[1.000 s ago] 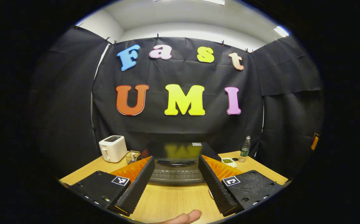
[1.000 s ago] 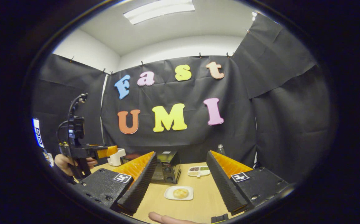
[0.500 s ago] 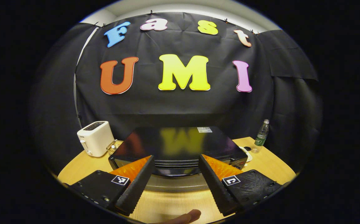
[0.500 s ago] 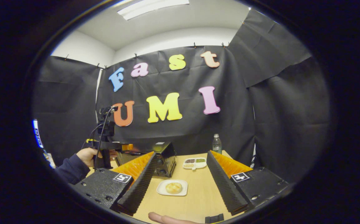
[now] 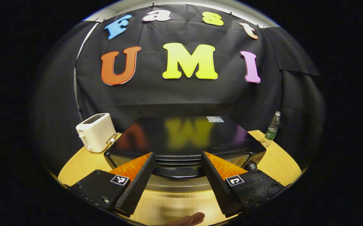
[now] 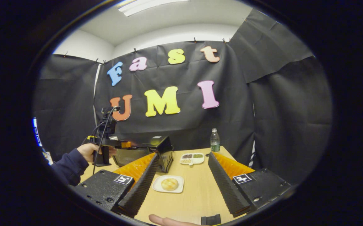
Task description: Open the electric oven with the left hand, put the food in, and close the electric oven.
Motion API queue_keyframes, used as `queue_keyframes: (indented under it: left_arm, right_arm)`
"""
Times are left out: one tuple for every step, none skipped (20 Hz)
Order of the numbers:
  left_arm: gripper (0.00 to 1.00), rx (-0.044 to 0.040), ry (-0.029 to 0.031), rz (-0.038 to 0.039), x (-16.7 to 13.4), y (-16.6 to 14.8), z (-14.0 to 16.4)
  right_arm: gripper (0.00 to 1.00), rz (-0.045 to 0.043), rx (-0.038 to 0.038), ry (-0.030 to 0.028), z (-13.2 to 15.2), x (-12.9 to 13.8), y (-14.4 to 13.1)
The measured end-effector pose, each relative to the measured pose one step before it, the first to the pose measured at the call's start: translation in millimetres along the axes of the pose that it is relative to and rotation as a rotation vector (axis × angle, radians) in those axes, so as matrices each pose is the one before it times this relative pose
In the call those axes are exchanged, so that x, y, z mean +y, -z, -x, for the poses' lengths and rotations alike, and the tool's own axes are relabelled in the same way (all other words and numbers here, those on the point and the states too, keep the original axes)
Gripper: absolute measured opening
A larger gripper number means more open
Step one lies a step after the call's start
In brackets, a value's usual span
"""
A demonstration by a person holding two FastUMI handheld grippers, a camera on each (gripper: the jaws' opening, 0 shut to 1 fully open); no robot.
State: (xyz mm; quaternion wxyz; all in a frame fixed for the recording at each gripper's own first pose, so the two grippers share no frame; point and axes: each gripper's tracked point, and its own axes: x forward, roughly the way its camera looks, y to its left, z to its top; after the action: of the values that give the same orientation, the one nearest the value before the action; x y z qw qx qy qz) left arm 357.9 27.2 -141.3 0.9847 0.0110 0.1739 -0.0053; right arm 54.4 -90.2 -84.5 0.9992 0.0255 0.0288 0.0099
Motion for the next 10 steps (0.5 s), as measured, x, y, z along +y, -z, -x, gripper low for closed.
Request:
queue_keyframes:
  left_arm:
    - [0.97, 0.00320, 0.00178, 0.00355, 0.50, 1.31, 3.26]
    - [0.97, 0.00338, 0.00401, 0.00422, -0.23, 2.01, 3.54]
    - [0.97, 0.00440, 0.00179, -0.00375, -0.46, 1.95, 5.27]
    - [0.97, -0.00055, 0.00109, -0.00250, -1.10, 1.84, 3.98]
    - [0.97, 0.00446, -0.00048, 0.00099, 0.28, 3.70, 5.07]
    - [0.97, 0.00328, -0.00097, 0.00318, -0.72, 4.59, 6.83]
    - [0.96, 0.00358, 0.00005, 0.00290, -1.04, 5.74, 5.89]
    - [1.00, -0.00580, 0.00178, -0.00094, -0.41, 4.66, 6.57]
    - [0.96, -0.00881, -0.00113, 0.00427, 0.27, 3.98, 4.98]
    - [0.96, -0.01262, -0.00083, -0.00277, -0.67, 2.78, 5.03]
  right_arm:
    - [0.98, 0.00025, 0.00515, 0.00240, 1.61, 1.11, 0.21]
    - [0.98, 0.00028, 0.00209, 0.00183, 2.16, 0.87, -0.38]
    - [0.98, 0.00265, -0.00227, -0.00011, 1.35, 1.83, -2.33]
    - [0.98, 0.00428, -0.00545, 0.00003, 3.41, 2.45, -1.74]
    - [0.98, 0.00390, -0.00870, -0.00017, 2.68, 2.32, -3.81]
    - [0.98, 0.00427, -0.00755, 0.00051, 2.68, 1.37, -2.44]
    - [0.98, 0.00425, -0.00522, 0.00188, 1.46, 1.66, -1.88]
    - [0.98, 0.00310, -0.00447, 0.00264, 2.33, 1.62, -1.24]
    - [0.98, -0.00031, -0.00362, 0.00202, 2.00, 2.58, -2.60]
    - [0.98, 0.00089, -0.00044, -0.00025, 2.24, 2.06, -0.29]
